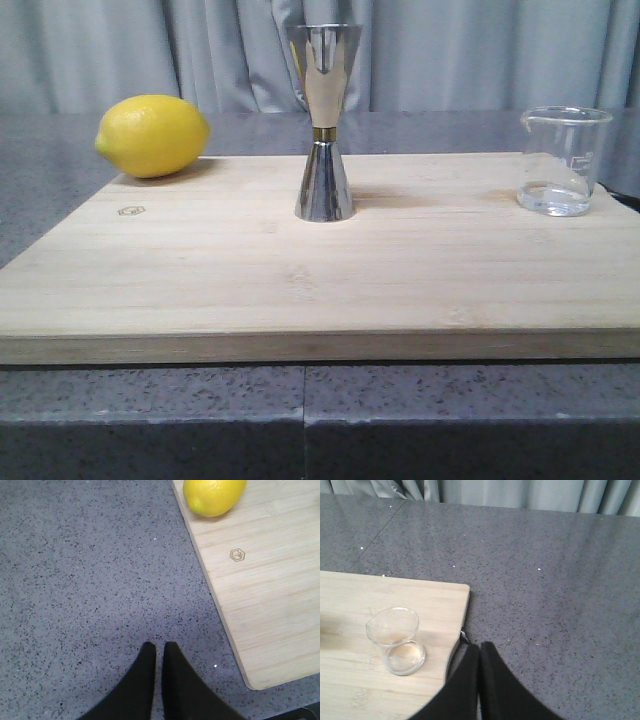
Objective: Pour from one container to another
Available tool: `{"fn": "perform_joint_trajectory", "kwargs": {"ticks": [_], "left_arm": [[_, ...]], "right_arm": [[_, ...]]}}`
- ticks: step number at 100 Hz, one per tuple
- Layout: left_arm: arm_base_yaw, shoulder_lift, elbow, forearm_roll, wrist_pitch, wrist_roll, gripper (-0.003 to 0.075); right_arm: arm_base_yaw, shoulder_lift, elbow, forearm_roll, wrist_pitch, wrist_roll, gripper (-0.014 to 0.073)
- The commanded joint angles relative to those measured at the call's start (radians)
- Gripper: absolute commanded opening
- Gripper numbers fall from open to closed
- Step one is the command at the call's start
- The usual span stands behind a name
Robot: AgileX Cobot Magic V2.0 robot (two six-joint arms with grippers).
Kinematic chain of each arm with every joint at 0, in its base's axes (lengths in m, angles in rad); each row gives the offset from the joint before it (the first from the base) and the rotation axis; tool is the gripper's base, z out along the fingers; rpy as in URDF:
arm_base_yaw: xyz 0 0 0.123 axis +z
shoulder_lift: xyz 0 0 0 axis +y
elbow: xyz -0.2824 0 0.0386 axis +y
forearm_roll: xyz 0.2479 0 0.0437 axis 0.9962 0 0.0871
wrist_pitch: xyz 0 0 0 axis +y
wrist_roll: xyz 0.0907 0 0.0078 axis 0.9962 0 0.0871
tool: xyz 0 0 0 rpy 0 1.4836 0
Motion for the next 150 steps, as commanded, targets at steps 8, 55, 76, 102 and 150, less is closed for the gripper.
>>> {"fn": "perform_joint_trajectory", "kwargs": {"ticks": [8,55,76,102,150], "left_arm": [[0.003,-0.007,-0.023,0.005,-0.063,-0.011,-0.0019],[0.027,-0.044,-0.003,-0.026,-0.066,0.037,-0.0019],[0.251,-0.257,0.178,-0.150,-0.300,0.155,-0.0019],[0.418,-0.577,0.546,-0.186,-0.649,0.155,-0.0019],[0.418,-0.838,0.954,-0.142,-0.918,0.151,-0.0019]], "right_arm": [[-0.008,-0.001,-0.035,-0.017,-0.071,-0.011,-0.0071],[-0.008,-0.001,-0.035,-0.017,-0.071,-0.011,-0.0071],[-0.008,-0.001,-0.035,-0.017,-0.071,-0.011,-0.0071],[-0.008,-0.001,-0.035,-0.017,-0.071,-0.011,-0.0071],[-0.008,0.001,-0.035,-0.017,-0.071,-0.011,-0.0071]]}}
